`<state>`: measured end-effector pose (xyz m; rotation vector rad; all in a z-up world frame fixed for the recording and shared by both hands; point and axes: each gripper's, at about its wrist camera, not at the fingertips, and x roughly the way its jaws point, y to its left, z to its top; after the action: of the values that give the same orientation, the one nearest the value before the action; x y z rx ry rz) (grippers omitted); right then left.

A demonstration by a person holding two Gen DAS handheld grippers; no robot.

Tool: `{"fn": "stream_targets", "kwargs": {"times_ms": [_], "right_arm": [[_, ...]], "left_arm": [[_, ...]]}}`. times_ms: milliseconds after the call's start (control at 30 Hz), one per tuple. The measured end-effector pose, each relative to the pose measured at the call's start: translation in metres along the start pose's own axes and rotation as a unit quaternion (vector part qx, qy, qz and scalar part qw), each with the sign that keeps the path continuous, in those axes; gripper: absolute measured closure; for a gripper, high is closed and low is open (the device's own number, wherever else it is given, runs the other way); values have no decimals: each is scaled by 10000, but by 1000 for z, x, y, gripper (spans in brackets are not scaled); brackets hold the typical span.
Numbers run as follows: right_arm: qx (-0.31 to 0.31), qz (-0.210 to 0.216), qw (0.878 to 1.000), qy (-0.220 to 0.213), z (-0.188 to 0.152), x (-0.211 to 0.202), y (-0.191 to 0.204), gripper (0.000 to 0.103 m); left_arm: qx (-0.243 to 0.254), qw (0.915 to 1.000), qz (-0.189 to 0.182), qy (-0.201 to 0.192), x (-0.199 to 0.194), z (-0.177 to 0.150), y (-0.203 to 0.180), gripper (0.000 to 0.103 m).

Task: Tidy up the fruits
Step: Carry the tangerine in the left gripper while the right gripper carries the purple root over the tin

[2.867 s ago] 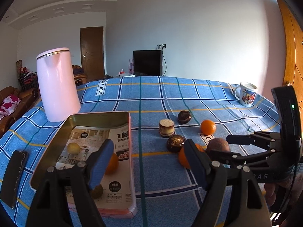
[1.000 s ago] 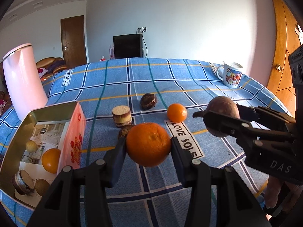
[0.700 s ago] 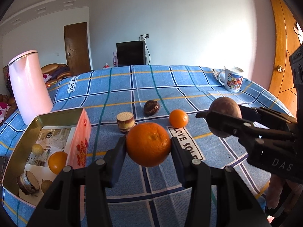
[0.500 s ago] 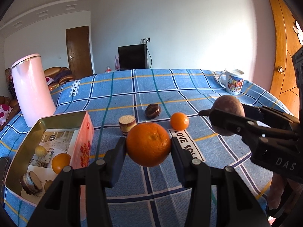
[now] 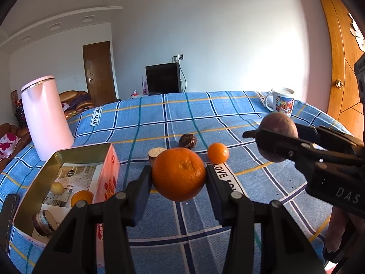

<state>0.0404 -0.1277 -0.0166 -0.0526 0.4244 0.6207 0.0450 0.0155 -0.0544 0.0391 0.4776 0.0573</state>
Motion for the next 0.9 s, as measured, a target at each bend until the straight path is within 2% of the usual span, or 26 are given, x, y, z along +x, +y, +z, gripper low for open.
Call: {"fn": "stream_targets", "kwargs": {"times_ms": [433,700,900], "right_arm": [[-90,-52,9997,-223,-1,-10,1,52],[-254,-153,9982,-518,-2,-22,8,52],[-284,-183,9984,-450,0,-19,8,52]], "left_arm": [[61,9993,161,-329,-15,2,1,54],[92,9983,281,-508,-23,4,7,54],[-12,9982,291,-517,-24,4,18,54]]}}
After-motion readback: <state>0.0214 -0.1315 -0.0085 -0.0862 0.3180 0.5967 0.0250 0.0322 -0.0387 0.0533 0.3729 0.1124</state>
